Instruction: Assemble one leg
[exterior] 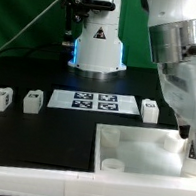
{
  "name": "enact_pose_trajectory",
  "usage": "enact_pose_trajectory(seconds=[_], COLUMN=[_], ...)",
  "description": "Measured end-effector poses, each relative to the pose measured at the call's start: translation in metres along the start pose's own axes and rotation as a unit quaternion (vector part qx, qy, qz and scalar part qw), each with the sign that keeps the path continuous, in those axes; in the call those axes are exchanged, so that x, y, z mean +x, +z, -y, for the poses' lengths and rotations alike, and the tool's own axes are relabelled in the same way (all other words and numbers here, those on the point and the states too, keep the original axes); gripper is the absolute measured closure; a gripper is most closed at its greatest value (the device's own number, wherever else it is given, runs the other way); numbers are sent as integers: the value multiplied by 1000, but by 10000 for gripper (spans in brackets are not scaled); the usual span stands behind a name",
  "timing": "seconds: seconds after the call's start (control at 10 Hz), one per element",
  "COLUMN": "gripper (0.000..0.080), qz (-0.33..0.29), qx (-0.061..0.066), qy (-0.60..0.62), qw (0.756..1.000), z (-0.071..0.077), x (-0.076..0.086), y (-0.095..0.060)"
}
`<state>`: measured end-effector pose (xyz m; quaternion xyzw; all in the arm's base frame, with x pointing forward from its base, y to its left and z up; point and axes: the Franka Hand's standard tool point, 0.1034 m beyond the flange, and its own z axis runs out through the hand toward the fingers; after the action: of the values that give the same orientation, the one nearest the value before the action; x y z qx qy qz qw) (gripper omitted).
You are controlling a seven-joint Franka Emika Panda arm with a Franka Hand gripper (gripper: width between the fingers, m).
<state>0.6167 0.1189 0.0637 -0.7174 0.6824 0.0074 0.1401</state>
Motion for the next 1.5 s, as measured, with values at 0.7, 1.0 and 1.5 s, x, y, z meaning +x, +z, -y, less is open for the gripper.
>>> enact_pose_trajectory(seconds=[0.7, 1.0, 1.5], gripper=[151, 151, 508], qz=[18, 4, -3], qx=[-50, -63, -61], qy=[-466, -514, -361], qw=[883, 856, 931], z=[1, 9, 9], x=[1, 3, 1], y=[-2, -3, -2])
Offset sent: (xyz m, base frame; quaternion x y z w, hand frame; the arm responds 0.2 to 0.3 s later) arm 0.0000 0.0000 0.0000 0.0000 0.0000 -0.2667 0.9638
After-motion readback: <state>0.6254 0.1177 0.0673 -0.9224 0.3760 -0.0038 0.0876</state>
